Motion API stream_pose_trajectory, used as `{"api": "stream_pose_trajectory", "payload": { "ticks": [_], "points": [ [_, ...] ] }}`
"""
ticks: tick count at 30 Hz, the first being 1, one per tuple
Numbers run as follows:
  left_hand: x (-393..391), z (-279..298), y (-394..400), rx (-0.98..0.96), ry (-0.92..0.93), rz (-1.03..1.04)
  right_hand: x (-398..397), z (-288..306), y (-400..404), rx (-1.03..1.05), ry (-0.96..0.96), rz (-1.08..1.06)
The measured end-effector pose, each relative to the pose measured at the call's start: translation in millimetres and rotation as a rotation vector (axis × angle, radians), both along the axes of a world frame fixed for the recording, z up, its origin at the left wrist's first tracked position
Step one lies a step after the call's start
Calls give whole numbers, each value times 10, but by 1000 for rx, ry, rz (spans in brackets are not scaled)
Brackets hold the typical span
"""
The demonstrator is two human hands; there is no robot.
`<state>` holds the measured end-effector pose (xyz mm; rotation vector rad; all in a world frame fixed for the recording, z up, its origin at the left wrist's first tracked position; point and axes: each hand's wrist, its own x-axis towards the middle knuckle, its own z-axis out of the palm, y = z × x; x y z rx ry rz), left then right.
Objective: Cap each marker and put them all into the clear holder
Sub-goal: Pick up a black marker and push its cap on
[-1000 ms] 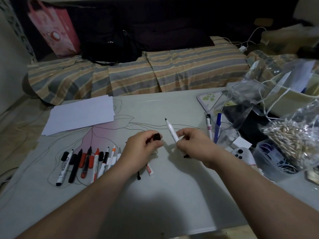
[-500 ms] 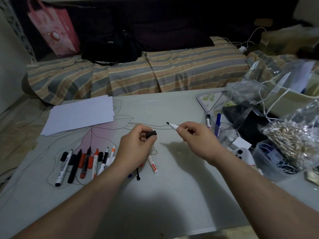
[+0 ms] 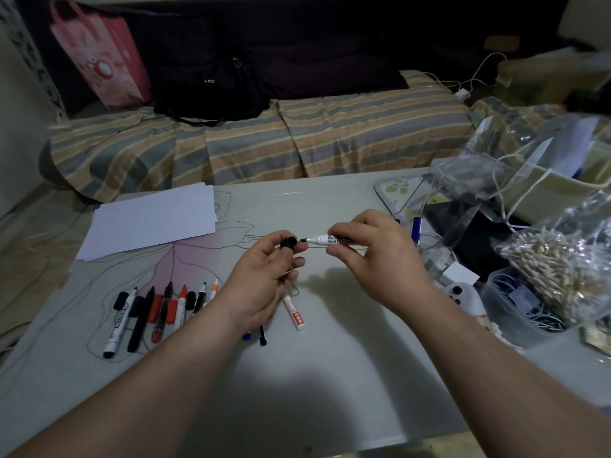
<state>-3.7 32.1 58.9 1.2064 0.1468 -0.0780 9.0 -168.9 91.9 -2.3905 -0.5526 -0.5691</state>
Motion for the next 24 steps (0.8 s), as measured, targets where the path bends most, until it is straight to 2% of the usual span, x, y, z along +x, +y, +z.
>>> {"api": "stream_pose_trajectory", "payload": {
  "ticks": [3,5,9,11,14,17,24],
  "points": [
    [-17,22,7,83,-41,-2,0,8,7,-31,10,1],
    [-32,34,27,206,-86,18,9,-8,-5,-74,25,-5],
    [-56,11,123,717,-191,77,28,-64,-20,-247,16,-42],
    [-104,24,131,855,-221,89,21,-74,9,-302,27,-52],
    [-123,55,111,858,-243,93,11,-73,39,-268,33,-53],
    [-129,98,86,758,-230,111,-2,-71,67,-224,38,-47],
    [-161,121,75,746,-255,56,-61,-55,124,-168,78,-2]
  ]
}}
